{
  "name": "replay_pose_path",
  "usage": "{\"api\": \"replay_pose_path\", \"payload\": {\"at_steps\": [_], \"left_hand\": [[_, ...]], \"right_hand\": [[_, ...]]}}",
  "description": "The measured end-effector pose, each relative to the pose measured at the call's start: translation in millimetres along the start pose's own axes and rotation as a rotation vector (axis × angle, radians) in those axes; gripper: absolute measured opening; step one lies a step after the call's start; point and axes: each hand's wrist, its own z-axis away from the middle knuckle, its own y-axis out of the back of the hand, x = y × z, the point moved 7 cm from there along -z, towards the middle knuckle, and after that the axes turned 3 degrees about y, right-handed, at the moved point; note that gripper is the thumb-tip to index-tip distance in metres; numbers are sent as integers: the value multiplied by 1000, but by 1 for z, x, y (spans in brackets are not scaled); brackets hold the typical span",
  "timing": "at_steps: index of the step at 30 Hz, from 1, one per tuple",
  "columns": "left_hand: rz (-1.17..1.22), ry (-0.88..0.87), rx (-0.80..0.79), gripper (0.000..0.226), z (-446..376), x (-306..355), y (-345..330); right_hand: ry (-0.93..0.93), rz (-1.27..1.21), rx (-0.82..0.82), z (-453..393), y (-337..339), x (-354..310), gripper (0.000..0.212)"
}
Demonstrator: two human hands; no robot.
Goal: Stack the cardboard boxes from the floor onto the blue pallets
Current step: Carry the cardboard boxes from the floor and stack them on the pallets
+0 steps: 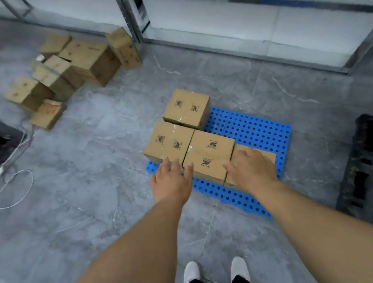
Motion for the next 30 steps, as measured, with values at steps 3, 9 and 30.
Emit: {"api": "replay_pose_path", "payload": {"at_steps": [3,9,30], "left_hand": [[63,67,63,63,5,-20,33],[115,214,176,62,-2,-82,87],[243,350,302,63,-195,-350,284]], "right_hand": [[99,26,12,-12,21,-38,53],[284,67,31,-42,45,-119,57],[505,155,61,-218,53,-516,56]]}}
